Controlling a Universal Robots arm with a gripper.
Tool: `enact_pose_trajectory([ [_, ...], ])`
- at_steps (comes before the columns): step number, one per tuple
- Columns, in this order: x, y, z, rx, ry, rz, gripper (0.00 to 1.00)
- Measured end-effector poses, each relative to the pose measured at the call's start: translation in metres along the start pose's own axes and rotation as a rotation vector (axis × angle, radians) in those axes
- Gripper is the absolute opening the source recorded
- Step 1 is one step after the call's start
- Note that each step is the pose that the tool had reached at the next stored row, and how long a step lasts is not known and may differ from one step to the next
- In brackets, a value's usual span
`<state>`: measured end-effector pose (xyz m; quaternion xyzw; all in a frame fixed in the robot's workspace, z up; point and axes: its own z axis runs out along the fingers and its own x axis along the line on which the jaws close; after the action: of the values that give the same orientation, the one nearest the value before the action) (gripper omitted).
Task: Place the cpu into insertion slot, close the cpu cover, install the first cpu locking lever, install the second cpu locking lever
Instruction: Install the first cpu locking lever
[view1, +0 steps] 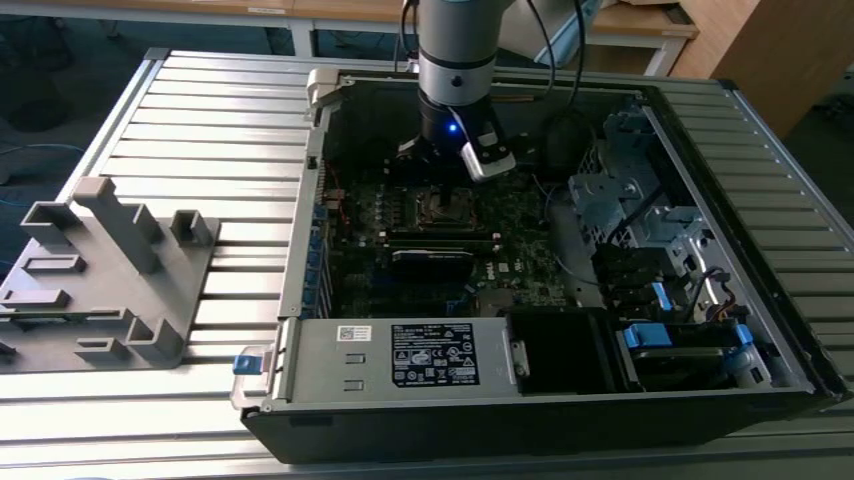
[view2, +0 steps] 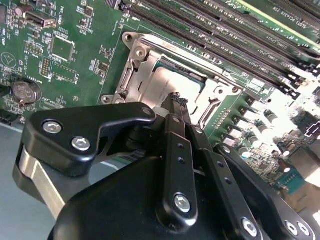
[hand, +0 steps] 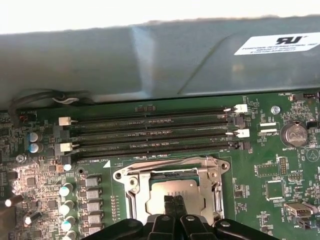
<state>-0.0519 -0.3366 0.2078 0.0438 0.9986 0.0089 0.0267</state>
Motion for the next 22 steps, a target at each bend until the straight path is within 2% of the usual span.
enact_pose_trajectory([
  [7, -0.0021, 0.0002, 0.0, -0.0001, 0.0001, 0.0, 0.11],
  [9, -0.0022, 0.0002, -0.0007, -0.002, 0.0004, -0.003, 0.11],
  [14, -0.0024, 0.0003, -0.0057, -0.0062, 0.0007, -0.007, 0.11],
  [22, -0.0025, 0.0003, -0.0058, -0.0062, 0.0011, -0.007, 0.11],
])
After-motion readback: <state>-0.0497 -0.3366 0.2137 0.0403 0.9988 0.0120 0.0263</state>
